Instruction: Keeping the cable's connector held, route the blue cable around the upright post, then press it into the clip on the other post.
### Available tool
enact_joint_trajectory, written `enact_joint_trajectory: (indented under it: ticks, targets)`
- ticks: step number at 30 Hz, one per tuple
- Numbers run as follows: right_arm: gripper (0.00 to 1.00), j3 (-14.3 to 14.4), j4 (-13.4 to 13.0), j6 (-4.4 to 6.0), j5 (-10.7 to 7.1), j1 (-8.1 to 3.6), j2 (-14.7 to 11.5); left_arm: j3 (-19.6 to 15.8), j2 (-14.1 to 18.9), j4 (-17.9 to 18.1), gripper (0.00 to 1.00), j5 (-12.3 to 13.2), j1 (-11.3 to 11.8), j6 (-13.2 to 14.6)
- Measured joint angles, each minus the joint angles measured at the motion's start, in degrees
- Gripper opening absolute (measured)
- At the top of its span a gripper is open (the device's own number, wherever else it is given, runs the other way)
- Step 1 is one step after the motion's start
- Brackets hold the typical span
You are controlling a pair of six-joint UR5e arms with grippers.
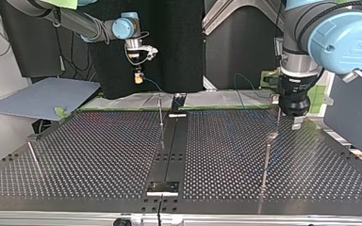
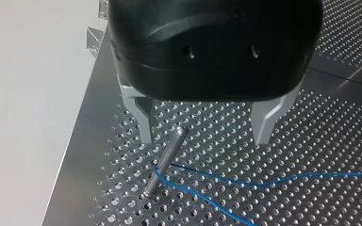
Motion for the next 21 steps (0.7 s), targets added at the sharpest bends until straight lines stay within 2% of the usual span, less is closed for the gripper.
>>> enact_joint_trajectory:
  ticks: [6,12,15,21]
  targets:
    - [0.0,0.0,0.06,0.0,0.02,0.0,0.0,-0.02,0.0,0.33,1.0,0.26,-0.41,0.11]
    - [0.0,-0.01,0.23,0.13,0.01,0.0,0.0,-0.02,-0.18,1.08,1.0,1.99,-1.02,1.09]
    - [0.0,0.0,0.24,0.28,0.03,0.0,0.0,-0.02,-0.95,1.48,1.0,2.77,-1.53,2.16]
    - [0.0,0.0,0.33,0.57,0.03,0.0,0.0,0.69,-3.38,1.79,1.0,2.71,-3.35,5.22]
